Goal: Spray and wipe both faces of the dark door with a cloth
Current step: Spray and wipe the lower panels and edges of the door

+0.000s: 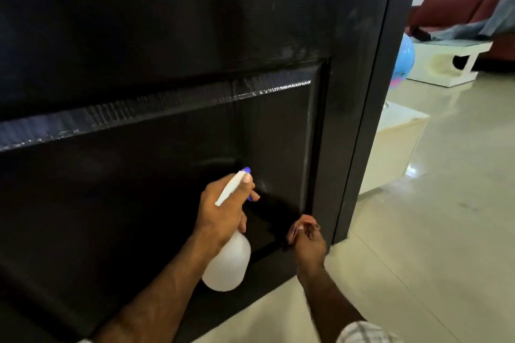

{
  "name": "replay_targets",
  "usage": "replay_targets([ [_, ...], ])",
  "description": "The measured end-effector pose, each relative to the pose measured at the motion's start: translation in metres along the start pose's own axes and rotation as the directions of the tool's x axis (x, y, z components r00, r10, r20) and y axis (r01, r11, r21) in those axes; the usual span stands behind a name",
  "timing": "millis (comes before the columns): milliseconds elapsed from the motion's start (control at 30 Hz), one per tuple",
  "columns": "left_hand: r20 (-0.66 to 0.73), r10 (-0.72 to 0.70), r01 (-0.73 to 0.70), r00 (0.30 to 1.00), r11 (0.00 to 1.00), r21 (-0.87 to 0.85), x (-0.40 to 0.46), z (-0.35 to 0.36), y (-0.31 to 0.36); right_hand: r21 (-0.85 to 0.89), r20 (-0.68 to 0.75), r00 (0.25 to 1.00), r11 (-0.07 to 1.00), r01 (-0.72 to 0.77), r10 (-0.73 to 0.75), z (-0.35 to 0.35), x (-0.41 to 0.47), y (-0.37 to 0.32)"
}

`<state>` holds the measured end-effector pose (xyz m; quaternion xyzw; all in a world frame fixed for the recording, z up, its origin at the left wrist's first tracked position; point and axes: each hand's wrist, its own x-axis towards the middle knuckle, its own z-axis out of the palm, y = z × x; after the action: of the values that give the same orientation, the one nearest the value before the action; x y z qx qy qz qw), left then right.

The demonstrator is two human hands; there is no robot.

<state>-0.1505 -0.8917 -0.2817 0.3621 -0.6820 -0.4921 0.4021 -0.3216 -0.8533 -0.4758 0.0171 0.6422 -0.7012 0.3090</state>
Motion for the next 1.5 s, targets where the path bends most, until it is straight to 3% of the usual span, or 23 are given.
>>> replay_targets([
  [67, 0.017, -0.025, 0.025, 1.0, 1.0, -0.004, 0.003, -0.001, 0.006, 0.006, -0.079, 0.997, 1.0, -0.022, 0.022, 0.011, 0.002, -0.037],
  [133, 0.032, -0.021, 0.022, 0.999, 0.999, -0.037, 0.009, 0.002, 0.024, -0.012, -0.072, 0.966, 0.969, 0.248, -0.248, 0.026, -0.019, -0.103],
  [167, 0.04, -0.007, 0.009, 0.999, 0.998, -0.059, 0.013, 0.005, 0.037, -0.009, -0.027, 0.904, 0.904, 0.427, -0.427, 0.033, -0.035, -0.144],
  [233, 0.045, 0.05, -0.046, 0.998, 0.996, -0.079, 0.024, 0.011, 0.065, -0.032, 0.026, 0.693, 0.692, 0.721, -0.721, 0.048, -0.06, -0.221],
  [333, 0.036, 0.149, -0.145, 0.988, 0.985, -0.093, 0.041, 0.017, 0.095, -0.081, 0.038, 0.313, 0.309, 0.948, -0.949, 0.062, -0.069, -0.29],
  [367, 0.025, 0.175, -0.172, 0.984, 0.981, -0.094, 0.044, 0.018, 0.099, -0.093, 0.045, 0.264, 0.259, 0.961, -0.963, 0.061, -0.062, -0.283],
  [433, 0.022, 0.191, -0.187, 0.981, 0.975, -0.122, 0.044, 0.021, 0.093, -0.125, 0.056, 0.238, 0.23, 0.965, -0.97, 0.052, -0.041, -0.232],
  [500, 0.027, 0.149, -0.143, 0.988, 0.978, -0.152, 0.036, 0.026, 0.067, -0.176, 0.09, 0.333, 0.314, 0.933, -0.938, 0.035, -0.021, -0.155],
  [600, 0.042, 0.038, -0.034, 0.998, 0.993, -0.111, 0.021, 0.035, 0.016, -0.284, 0.125, 0.603, 0.554, 0.783, -0.788, 0.006, 0.011, -0.039],
  [700, 0.045, -0.056, 0.059, 0.997, 0.995, -0.079, 0.006, 0.038, -0.026, -0.336, 0.063, 0.839, 0.78, 0.528, -0.541, -0.008, 0.028, 0.043],
  [767, 0.044, -0.082, 0.083, 0.996, 0.996, -0.041, -0.001, 0.036, -0.044, -0.349, -0.025, 0.927, 0.872, 0.342, -0.374, -0.005, 0.028, 0.056],
  [867, 0.033, -0.059, 0.059, 0.998, 0.998, 0.006, -0.006, 0.029, -0.057, -0.211, -0.098, 0.98, 0.966, 0.148, -0.172, 0.013, 0.005, 0.047],
  [967, 0.01, -0.02, 0.02, 1.0, 1.0, -0.003, -0.008, 0.017, -0.06, -0.083, 0.108, 0.994, 0.996, 0.014, -0.005, 0.027, -0.052, 0.061],
  [1033, 0.008, -0.018, 0.018, 1.0, 1.0, 0.011, -0.008, 0.011, -0.055, -0.194, 0.296, 0.932, 0.968, -0.158, 0.211, 0.026, -0.089, 0.069],
  [1100, 0.027, -0.037, 0.037, 0.999, 0.999, -0.005, -0.007, 0.002, -0.039, -0.361, 0.397, 0.857, 0.915, -0.182, 0.327, 0.018, -0.114, 0.06],
  [1200, 0.05, -0.028, 0.029, 0.998, 0.999, -0.023, -0.003, -0.011, -0.007, -0.439, 0.315, 0.934, 0.898, -0.016, 0.17, 0.01, -0.117, 0.027],
  [1333, 0.108, -0.095, 0.1, 0.99, 0.994, -0.043, 0.006, -0.02, 0.035, -0.276, 0.112, 0.987, 0.958, -0.078, 0.113, 0.007, -0.096, -0.033],
  [1500, 0.175, -0.14, 0.148, 0.975, 0.988, -0.032, 0.014, -0.013, 0.07, -0.178, 0.113, 0.991, 0.983, -0.048, 0.069, 0.016, -0.111, -0.137],
])
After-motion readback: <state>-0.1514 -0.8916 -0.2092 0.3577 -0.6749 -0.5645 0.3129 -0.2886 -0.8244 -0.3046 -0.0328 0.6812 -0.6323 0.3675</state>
